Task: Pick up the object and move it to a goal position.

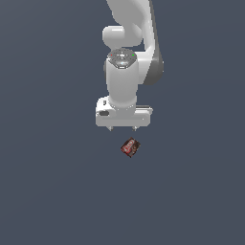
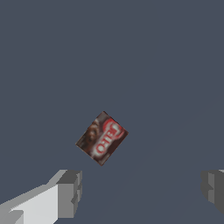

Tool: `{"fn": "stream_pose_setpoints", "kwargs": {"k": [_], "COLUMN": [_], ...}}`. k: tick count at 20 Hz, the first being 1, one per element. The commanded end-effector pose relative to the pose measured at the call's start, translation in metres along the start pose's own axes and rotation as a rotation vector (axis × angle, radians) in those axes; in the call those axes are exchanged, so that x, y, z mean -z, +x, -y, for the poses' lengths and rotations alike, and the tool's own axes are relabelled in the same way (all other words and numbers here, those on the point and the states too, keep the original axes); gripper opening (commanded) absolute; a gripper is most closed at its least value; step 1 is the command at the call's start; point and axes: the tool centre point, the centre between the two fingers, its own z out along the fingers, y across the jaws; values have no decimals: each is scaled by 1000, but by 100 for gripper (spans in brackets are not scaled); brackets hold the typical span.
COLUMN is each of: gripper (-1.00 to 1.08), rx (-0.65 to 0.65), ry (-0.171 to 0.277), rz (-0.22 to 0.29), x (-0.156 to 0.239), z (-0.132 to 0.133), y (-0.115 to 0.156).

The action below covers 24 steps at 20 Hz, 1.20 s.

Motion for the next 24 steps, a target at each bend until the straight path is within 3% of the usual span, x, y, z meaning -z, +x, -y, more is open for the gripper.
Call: {"fn": "stream_pose_setpoints", "kwargs": {"k": [1,11,24], "gripper": [100,100,100], "rx": [0,-29,-111], "ry": [0,-17,-12], "rz": [0,-1,1], "x": [0,-13,-27], "z": [0,-16,-8], "y": [0,-4,-2]}}
